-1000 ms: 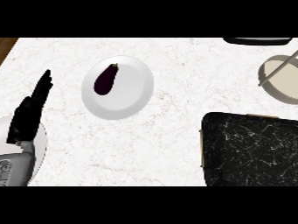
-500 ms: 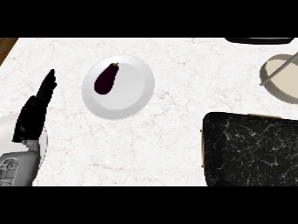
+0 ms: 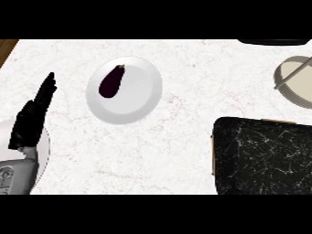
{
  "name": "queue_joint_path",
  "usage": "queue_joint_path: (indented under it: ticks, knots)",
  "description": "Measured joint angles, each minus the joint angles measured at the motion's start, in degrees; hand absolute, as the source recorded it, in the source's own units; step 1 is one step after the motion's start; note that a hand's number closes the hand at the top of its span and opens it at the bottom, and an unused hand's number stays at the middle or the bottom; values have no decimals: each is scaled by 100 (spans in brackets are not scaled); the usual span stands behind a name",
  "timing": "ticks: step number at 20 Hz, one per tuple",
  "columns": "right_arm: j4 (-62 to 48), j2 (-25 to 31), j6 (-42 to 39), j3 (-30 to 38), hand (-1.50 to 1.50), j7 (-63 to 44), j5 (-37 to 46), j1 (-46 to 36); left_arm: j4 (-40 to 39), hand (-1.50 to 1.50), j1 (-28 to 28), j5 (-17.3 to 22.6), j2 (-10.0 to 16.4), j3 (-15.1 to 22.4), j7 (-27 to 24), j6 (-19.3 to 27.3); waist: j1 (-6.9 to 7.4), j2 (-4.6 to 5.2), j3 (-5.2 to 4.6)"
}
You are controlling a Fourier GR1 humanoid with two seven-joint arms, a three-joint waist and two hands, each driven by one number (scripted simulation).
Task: Pick the squash from the tray and place it in the tiered basket
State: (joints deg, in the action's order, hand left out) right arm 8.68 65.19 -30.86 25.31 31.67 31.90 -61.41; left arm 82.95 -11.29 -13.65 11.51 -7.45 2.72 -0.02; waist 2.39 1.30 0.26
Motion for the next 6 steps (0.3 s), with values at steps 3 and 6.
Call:
queue_joint_path:
  ticks: [3,6]
  knots:
    - [-108,234,-81,76,-150,49,-65,219,51,0,-32,-12,-19,5,33,35,12,19,15]
    - [-206,400,-148,198,-150,116,-190,421,82,0,23,5,-30,2,-1,29,11,26,28]
